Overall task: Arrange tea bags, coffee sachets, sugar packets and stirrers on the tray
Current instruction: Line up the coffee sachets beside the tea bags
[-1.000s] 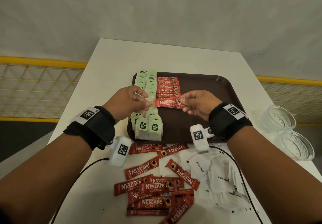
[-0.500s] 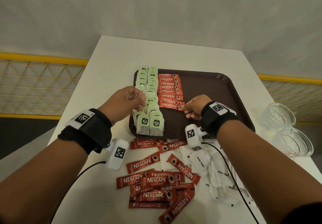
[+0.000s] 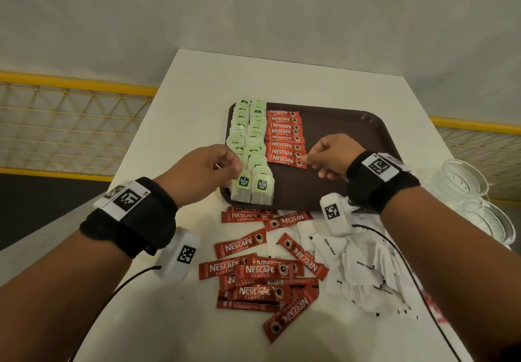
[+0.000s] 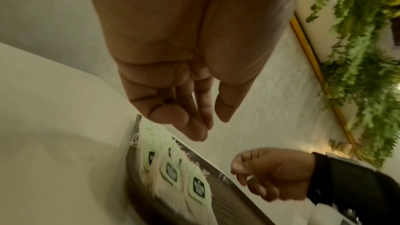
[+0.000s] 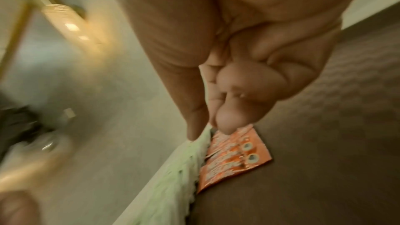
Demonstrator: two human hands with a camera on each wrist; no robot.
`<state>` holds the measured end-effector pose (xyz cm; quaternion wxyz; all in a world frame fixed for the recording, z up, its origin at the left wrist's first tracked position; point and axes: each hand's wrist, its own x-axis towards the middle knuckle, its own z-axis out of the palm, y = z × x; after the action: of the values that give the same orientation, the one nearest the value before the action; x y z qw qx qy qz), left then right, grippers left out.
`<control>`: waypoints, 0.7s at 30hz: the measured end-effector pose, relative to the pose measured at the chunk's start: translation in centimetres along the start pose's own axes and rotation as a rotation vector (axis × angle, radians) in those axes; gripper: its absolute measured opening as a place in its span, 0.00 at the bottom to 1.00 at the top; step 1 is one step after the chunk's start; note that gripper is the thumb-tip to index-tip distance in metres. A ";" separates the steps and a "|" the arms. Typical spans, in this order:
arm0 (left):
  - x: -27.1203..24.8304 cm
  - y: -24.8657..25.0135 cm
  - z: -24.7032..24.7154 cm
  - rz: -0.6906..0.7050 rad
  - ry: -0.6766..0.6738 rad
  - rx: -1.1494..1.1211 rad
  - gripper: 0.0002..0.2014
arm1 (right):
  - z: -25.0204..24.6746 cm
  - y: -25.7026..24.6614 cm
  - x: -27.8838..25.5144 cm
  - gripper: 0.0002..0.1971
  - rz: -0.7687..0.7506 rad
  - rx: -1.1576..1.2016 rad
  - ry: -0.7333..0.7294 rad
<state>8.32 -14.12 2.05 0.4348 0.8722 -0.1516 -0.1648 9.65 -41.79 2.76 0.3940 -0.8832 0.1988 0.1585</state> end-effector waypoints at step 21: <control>-8.7 -2.3 6.9 0.035 -0.313 0.694 0.22 | 10.6 2.7 -13.2 0.15 -0.520 -0.824 -0.270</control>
<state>-2.08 -14.15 -2.34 0.0879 0.9291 -0.2781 -0.2275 -4.42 -32.43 -0.01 0.0613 -0.9573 -0.1595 0.2333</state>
